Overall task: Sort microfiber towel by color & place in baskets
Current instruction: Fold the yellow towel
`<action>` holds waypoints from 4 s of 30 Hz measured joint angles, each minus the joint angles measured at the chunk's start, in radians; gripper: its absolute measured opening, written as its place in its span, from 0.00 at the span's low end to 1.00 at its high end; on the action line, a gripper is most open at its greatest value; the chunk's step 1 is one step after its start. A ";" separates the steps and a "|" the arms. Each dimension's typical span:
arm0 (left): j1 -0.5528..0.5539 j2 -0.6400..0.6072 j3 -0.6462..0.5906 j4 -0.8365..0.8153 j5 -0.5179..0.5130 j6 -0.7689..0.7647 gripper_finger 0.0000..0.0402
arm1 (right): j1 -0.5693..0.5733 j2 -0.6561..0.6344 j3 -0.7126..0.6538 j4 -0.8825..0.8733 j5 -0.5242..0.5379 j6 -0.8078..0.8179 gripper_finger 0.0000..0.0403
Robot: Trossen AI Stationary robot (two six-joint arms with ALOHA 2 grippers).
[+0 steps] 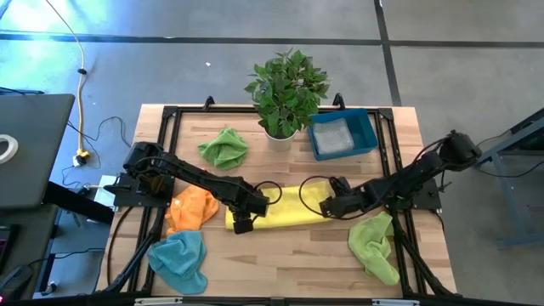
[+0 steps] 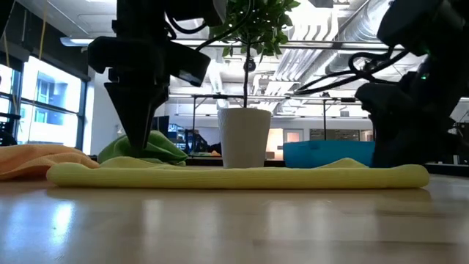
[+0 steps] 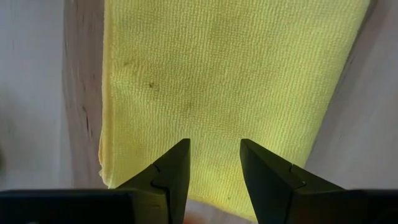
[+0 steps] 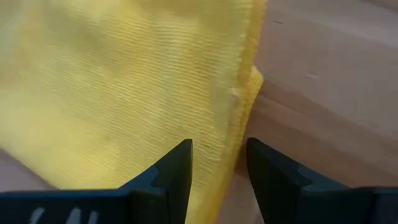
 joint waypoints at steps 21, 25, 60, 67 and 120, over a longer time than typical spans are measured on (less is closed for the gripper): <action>0.000 0.000 0.000 0.002 -0.016 -0.071 0.33 | -0.020 0.104 -0.036 0.356 -0.007 -0.080 0.04; 0.000 0.000 0.000 0.000 -0.016 -0.101 0.33 | -0.020 0.103 -0.035 0.354 -0.008 -0.082 0.02; -0.047 0.000 0.023 -0.074 -0.003 -0.154 0.33 | -0.025 0.100 0.660 -1.092 -0.286 -0.144 0.00; -0.047 -0.013 0.104 -0.224 -0.028 -0.145 0.33 | -0.025 0.124 0.702 -0.975 -0.312 -0.060 0.00; -0.077 -0.634 0.265 -0.396 -0.299 0.117 0.33 | -0.103 0.665 1.132 -0.568 -0.147 -0.072 0.08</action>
